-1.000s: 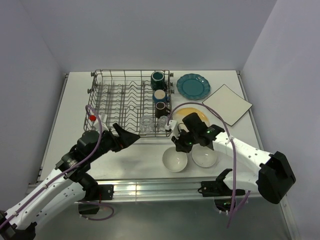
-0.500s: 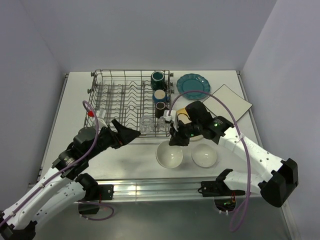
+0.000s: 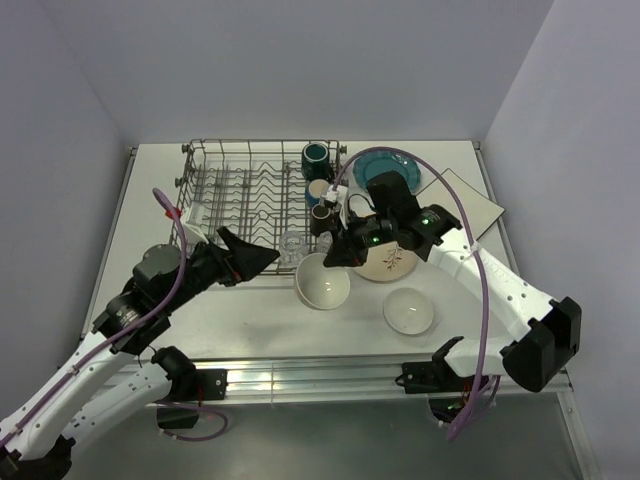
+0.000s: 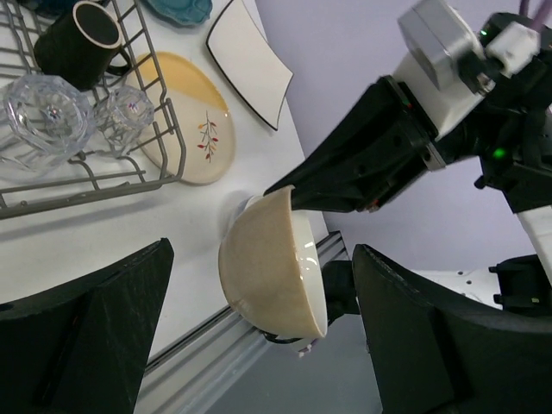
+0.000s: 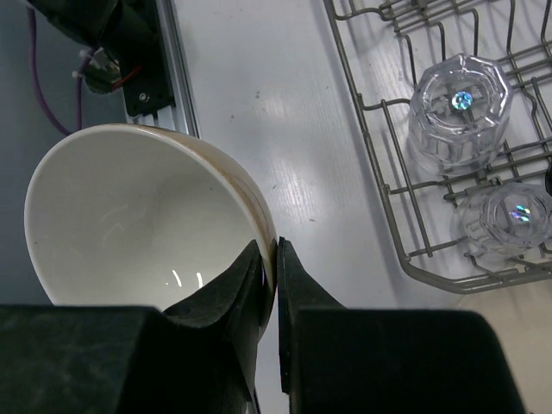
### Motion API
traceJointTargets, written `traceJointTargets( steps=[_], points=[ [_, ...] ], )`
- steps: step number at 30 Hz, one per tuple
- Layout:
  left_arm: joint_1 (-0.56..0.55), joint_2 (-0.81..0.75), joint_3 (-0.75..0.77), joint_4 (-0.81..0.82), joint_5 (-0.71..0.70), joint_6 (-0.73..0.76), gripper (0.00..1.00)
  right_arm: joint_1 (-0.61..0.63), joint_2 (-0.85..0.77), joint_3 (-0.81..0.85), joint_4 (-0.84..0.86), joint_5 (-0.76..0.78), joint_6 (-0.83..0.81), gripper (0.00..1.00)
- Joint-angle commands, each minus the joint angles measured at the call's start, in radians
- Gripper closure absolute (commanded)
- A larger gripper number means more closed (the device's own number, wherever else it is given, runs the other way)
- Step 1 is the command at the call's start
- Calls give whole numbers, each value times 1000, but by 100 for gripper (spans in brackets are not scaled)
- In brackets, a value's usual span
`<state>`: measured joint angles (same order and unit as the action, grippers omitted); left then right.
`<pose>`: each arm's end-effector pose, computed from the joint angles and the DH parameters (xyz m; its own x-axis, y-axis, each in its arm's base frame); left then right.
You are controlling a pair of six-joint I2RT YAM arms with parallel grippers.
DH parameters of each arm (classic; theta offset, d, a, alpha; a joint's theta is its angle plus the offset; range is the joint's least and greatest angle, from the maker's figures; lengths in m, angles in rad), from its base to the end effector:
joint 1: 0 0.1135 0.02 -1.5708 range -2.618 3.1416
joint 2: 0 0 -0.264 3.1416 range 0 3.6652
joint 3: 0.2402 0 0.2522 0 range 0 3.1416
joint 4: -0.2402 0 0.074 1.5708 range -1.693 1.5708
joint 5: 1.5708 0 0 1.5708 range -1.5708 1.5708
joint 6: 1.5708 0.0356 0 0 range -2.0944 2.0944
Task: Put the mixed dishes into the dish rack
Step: Pass the bowl from the right arm to the left
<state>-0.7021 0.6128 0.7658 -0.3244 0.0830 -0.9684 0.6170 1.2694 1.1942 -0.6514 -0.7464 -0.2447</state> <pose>0.1087 -0.0958 0.3433 -0.6555 -0.5210 -0.5467 0.2927 0.4920 -0.8199 0.2024 0.1732 0.3405 -0.3225 -0.4468 -0.8345 -0.9450 0.2029 0.2566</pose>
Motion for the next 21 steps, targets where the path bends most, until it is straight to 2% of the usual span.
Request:
traceJointTargets(
  steps=[1,10,16,21],
  points=[
    [-5,27,79,-31,-15,82,8,-39,22,85,27,-80,50,100],
    [-5,131,193,-53,-25,195,8,-132,96,174,73,-91,102,100],
    [-5,270,305,-93,-48,211,8,-154,140,228,159,-71,134,100],
    [-5,315,360,-64,-57,232,8,-186,186,269,208,-83,179,100]
  ],
)
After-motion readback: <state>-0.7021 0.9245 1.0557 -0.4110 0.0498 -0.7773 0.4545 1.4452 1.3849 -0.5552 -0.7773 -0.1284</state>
